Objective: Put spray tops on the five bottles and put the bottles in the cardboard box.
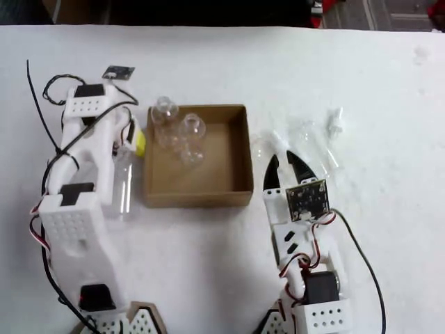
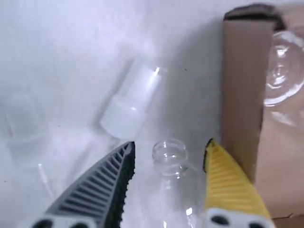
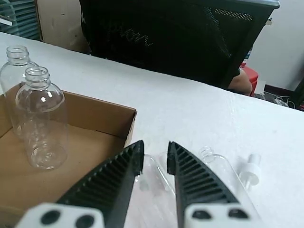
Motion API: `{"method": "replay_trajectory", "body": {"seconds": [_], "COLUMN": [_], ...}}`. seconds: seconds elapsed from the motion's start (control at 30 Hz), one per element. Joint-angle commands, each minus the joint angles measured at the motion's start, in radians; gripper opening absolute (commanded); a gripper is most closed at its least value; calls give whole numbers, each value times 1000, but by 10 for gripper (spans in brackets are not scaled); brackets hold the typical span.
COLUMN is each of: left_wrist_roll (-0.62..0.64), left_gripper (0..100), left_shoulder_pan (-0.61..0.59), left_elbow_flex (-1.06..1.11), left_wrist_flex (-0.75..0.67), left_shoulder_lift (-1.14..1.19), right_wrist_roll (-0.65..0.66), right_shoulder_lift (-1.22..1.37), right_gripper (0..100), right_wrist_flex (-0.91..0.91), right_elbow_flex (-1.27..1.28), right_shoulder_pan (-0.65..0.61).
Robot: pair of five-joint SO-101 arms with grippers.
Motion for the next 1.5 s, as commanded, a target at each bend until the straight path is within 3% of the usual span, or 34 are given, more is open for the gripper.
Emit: {"method": "replay_trajectory", "body": {"seconds": [0.0,0.13,0.33,0.7,1.03,1.27,1.47], "left_wrist_roll": [9,9,9,9,17,259,264], "left_gripper": [166,71,53,53,52,22,22], "left_shoulder_pan": [13,15,13,15,15,16,76], "left_elbow_flex": [-49,-49,-71,-399,-425,-388,-249], "left_wrist_flex": [14,14,49,408,408,407,405], "left_shoulder_lift": [-4,-4,-15,-15,-24,-162,-343], "right_wrist_roll": [9,9,11,11,11,11,11], "right_shoulder_lift": [-1,-1,-2,-2,-2,-2,-2], "right_gripper": [70,70,70,70,70,70,70], "right_wrist_flex": [7,7,7,7,7,5,5], "right_elbow_flex": [8,8,8,8,8,8,8], "right_shoulder_pan": [-4,-4,-4,-2,-2,-2,-2]}}
